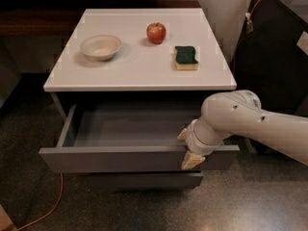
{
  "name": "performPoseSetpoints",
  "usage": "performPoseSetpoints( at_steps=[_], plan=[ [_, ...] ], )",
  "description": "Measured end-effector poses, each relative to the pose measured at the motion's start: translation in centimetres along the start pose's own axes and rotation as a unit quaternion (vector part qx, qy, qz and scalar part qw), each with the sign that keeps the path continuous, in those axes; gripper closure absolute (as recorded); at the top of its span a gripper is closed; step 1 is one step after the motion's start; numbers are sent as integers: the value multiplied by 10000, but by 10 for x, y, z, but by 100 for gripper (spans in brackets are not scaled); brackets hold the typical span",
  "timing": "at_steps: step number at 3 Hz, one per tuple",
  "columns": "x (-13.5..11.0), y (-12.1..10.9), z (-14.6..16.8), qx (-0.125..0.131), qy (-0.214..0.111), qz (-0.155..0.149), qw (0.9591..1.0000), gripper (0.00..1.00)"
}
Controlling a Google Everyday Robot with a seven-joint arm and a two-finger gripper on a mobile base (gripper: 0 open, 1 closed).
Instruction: Open top drawer
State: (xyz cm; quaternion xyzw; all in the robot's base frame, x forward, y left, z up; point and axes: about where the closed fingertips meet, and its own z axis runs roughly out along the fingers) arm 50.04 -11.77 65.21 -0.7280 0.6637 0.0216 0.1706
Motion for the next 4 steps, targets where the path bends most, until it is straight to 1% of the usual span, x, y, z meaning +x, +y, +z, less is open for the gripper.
performPoseSetpoints(
  at_steps=[1, 2, 3, 4],
  plan=[
    [1, 24, 8, -117, -50, -7, 9999, 69],
    [1, 30, 8, -125, -51, -7, 9999, 91],
    [1, 30, 8, -125, -51, -7, 9999, 100],
    [4, 51, 5, -141, -68, 21, 9999, 100]
  ],
)
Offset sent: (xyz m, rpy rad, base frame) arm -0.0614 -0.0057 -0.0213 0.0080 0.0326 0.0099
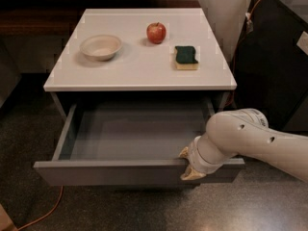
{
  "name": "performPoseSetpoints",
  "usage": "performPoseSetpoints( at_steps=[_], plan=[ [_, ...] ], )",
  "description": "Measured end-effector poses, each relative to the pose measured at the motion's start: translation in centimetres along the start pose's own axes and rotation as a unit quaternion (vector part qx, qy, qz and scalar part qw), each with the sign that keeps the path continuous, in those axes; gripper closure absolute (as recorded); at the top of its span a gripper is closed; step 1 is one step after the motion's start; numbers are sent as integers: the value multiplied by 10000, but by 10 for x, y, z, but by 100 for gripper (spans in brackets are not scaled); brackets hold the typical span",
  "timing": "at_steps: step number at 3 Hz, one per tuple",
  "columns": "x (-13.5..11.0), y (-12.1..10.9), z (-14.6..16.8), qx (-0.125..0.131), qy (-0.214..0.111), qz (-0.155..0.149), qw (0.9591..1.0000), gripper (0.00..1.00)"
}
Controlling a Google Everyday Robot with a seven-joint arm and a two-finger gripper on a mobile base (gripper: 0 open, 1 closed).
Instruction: Open top drawer
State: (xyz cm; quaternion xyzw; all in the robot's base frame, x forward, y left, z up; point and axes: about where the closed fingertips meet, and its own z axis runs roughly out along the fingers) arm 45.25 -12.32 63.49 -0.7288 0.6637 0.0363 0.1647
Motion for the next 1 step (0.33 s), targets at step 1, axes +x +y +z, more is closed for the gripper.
performPoseSetpoints(
  at_steps=[1],
  plan=[
    [0, 0, 0, 0, 0, 0, 10000, 100]
  ],
)
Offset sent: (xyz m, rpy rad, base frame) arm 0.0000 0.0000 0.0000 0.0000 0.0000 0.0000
